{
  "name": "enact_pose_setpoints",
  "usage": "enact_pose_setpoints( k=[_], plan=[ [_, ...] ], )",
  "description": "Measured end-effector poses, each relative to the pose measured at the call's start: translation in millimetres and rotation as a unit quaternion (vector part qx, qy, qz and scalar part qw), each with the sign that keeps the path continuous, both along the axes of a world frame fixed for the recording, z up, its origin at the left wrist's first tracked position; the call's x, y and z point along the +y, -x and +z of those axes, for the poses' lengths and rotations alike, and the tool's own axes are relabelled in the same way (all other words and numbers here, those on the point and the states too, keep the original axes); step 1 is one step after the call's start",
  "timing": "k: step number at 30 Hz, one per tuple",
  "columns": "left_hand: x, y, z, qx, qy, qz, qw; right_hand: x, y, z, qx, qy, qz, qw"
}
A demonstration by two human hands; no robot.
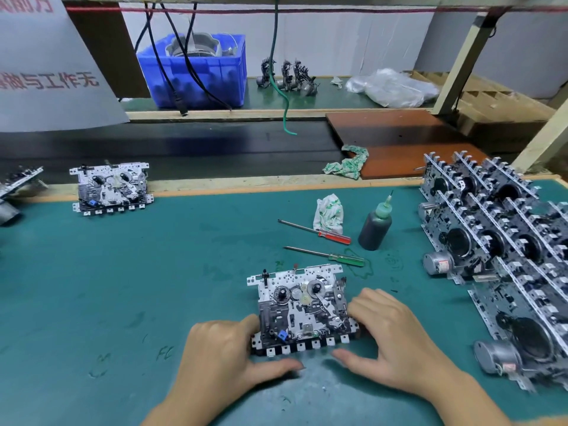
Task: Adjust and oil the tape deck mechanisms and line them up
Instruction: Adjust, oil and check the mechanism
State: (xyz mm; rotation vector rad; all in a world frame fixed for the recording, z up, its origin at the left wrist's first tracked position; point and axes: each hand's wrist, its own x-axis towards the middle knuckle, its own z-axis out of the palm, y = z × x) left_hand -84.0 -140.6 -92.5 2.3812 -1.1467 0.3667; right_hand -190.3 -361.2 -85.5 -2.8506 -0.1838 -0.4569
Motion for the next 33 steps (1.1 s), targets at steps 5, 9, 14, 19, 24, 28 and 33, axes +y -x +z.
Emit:
enact_pose_setpoints(
  k=[5, 9, 14, 19, 24, 28, 33],
  plan=[
    [5.2, -0.3, 10.5, 0.015, 0.08, -0.049, 0.995, 10.2, 0.9, 13.5, -0.032, -0.143, -0.019, 0.989],
    [11.6, -2.6, 10.3, 0.052, 0.169, -0.083, 0.981, 27.3, 0.2, 22.6, -0.042, -0.274, -0.115, 0.954],
    [3.5, -10.9, 8.6, 0.228, 0.22, -0.008, 0.948, 31.3, -21.0, 29.8, -0.015, -0.282, -0.166, 0.945],
    [-2.6, -30.2, 28.3, 0.083, 0.086, 0.057, 0.991, 16.0, -39.6, 35.9, 0.021, -0.112, -0.185, 0.976],
    [-7.9, -35.2, 47.0, 0.075, 0.218, 0.002, 0.973, 9.8, -37.7, 34.5, 0.009, -0.268, -0.064, 0.961],
    [-26.5, -29.7, 50.0, 0.182, 0.207, -0.142, 0.951, 16.0, -43.9, 28.9, 0.015, -0.312, -0.001, 0.95],
    [-41.7, -27.7, 38.7, 0.163, 0.224, -0.153, 0.949, 17.0, -46.4, 27.3, 0.011, -0.338, -0.02, 0.941]
  ],
)
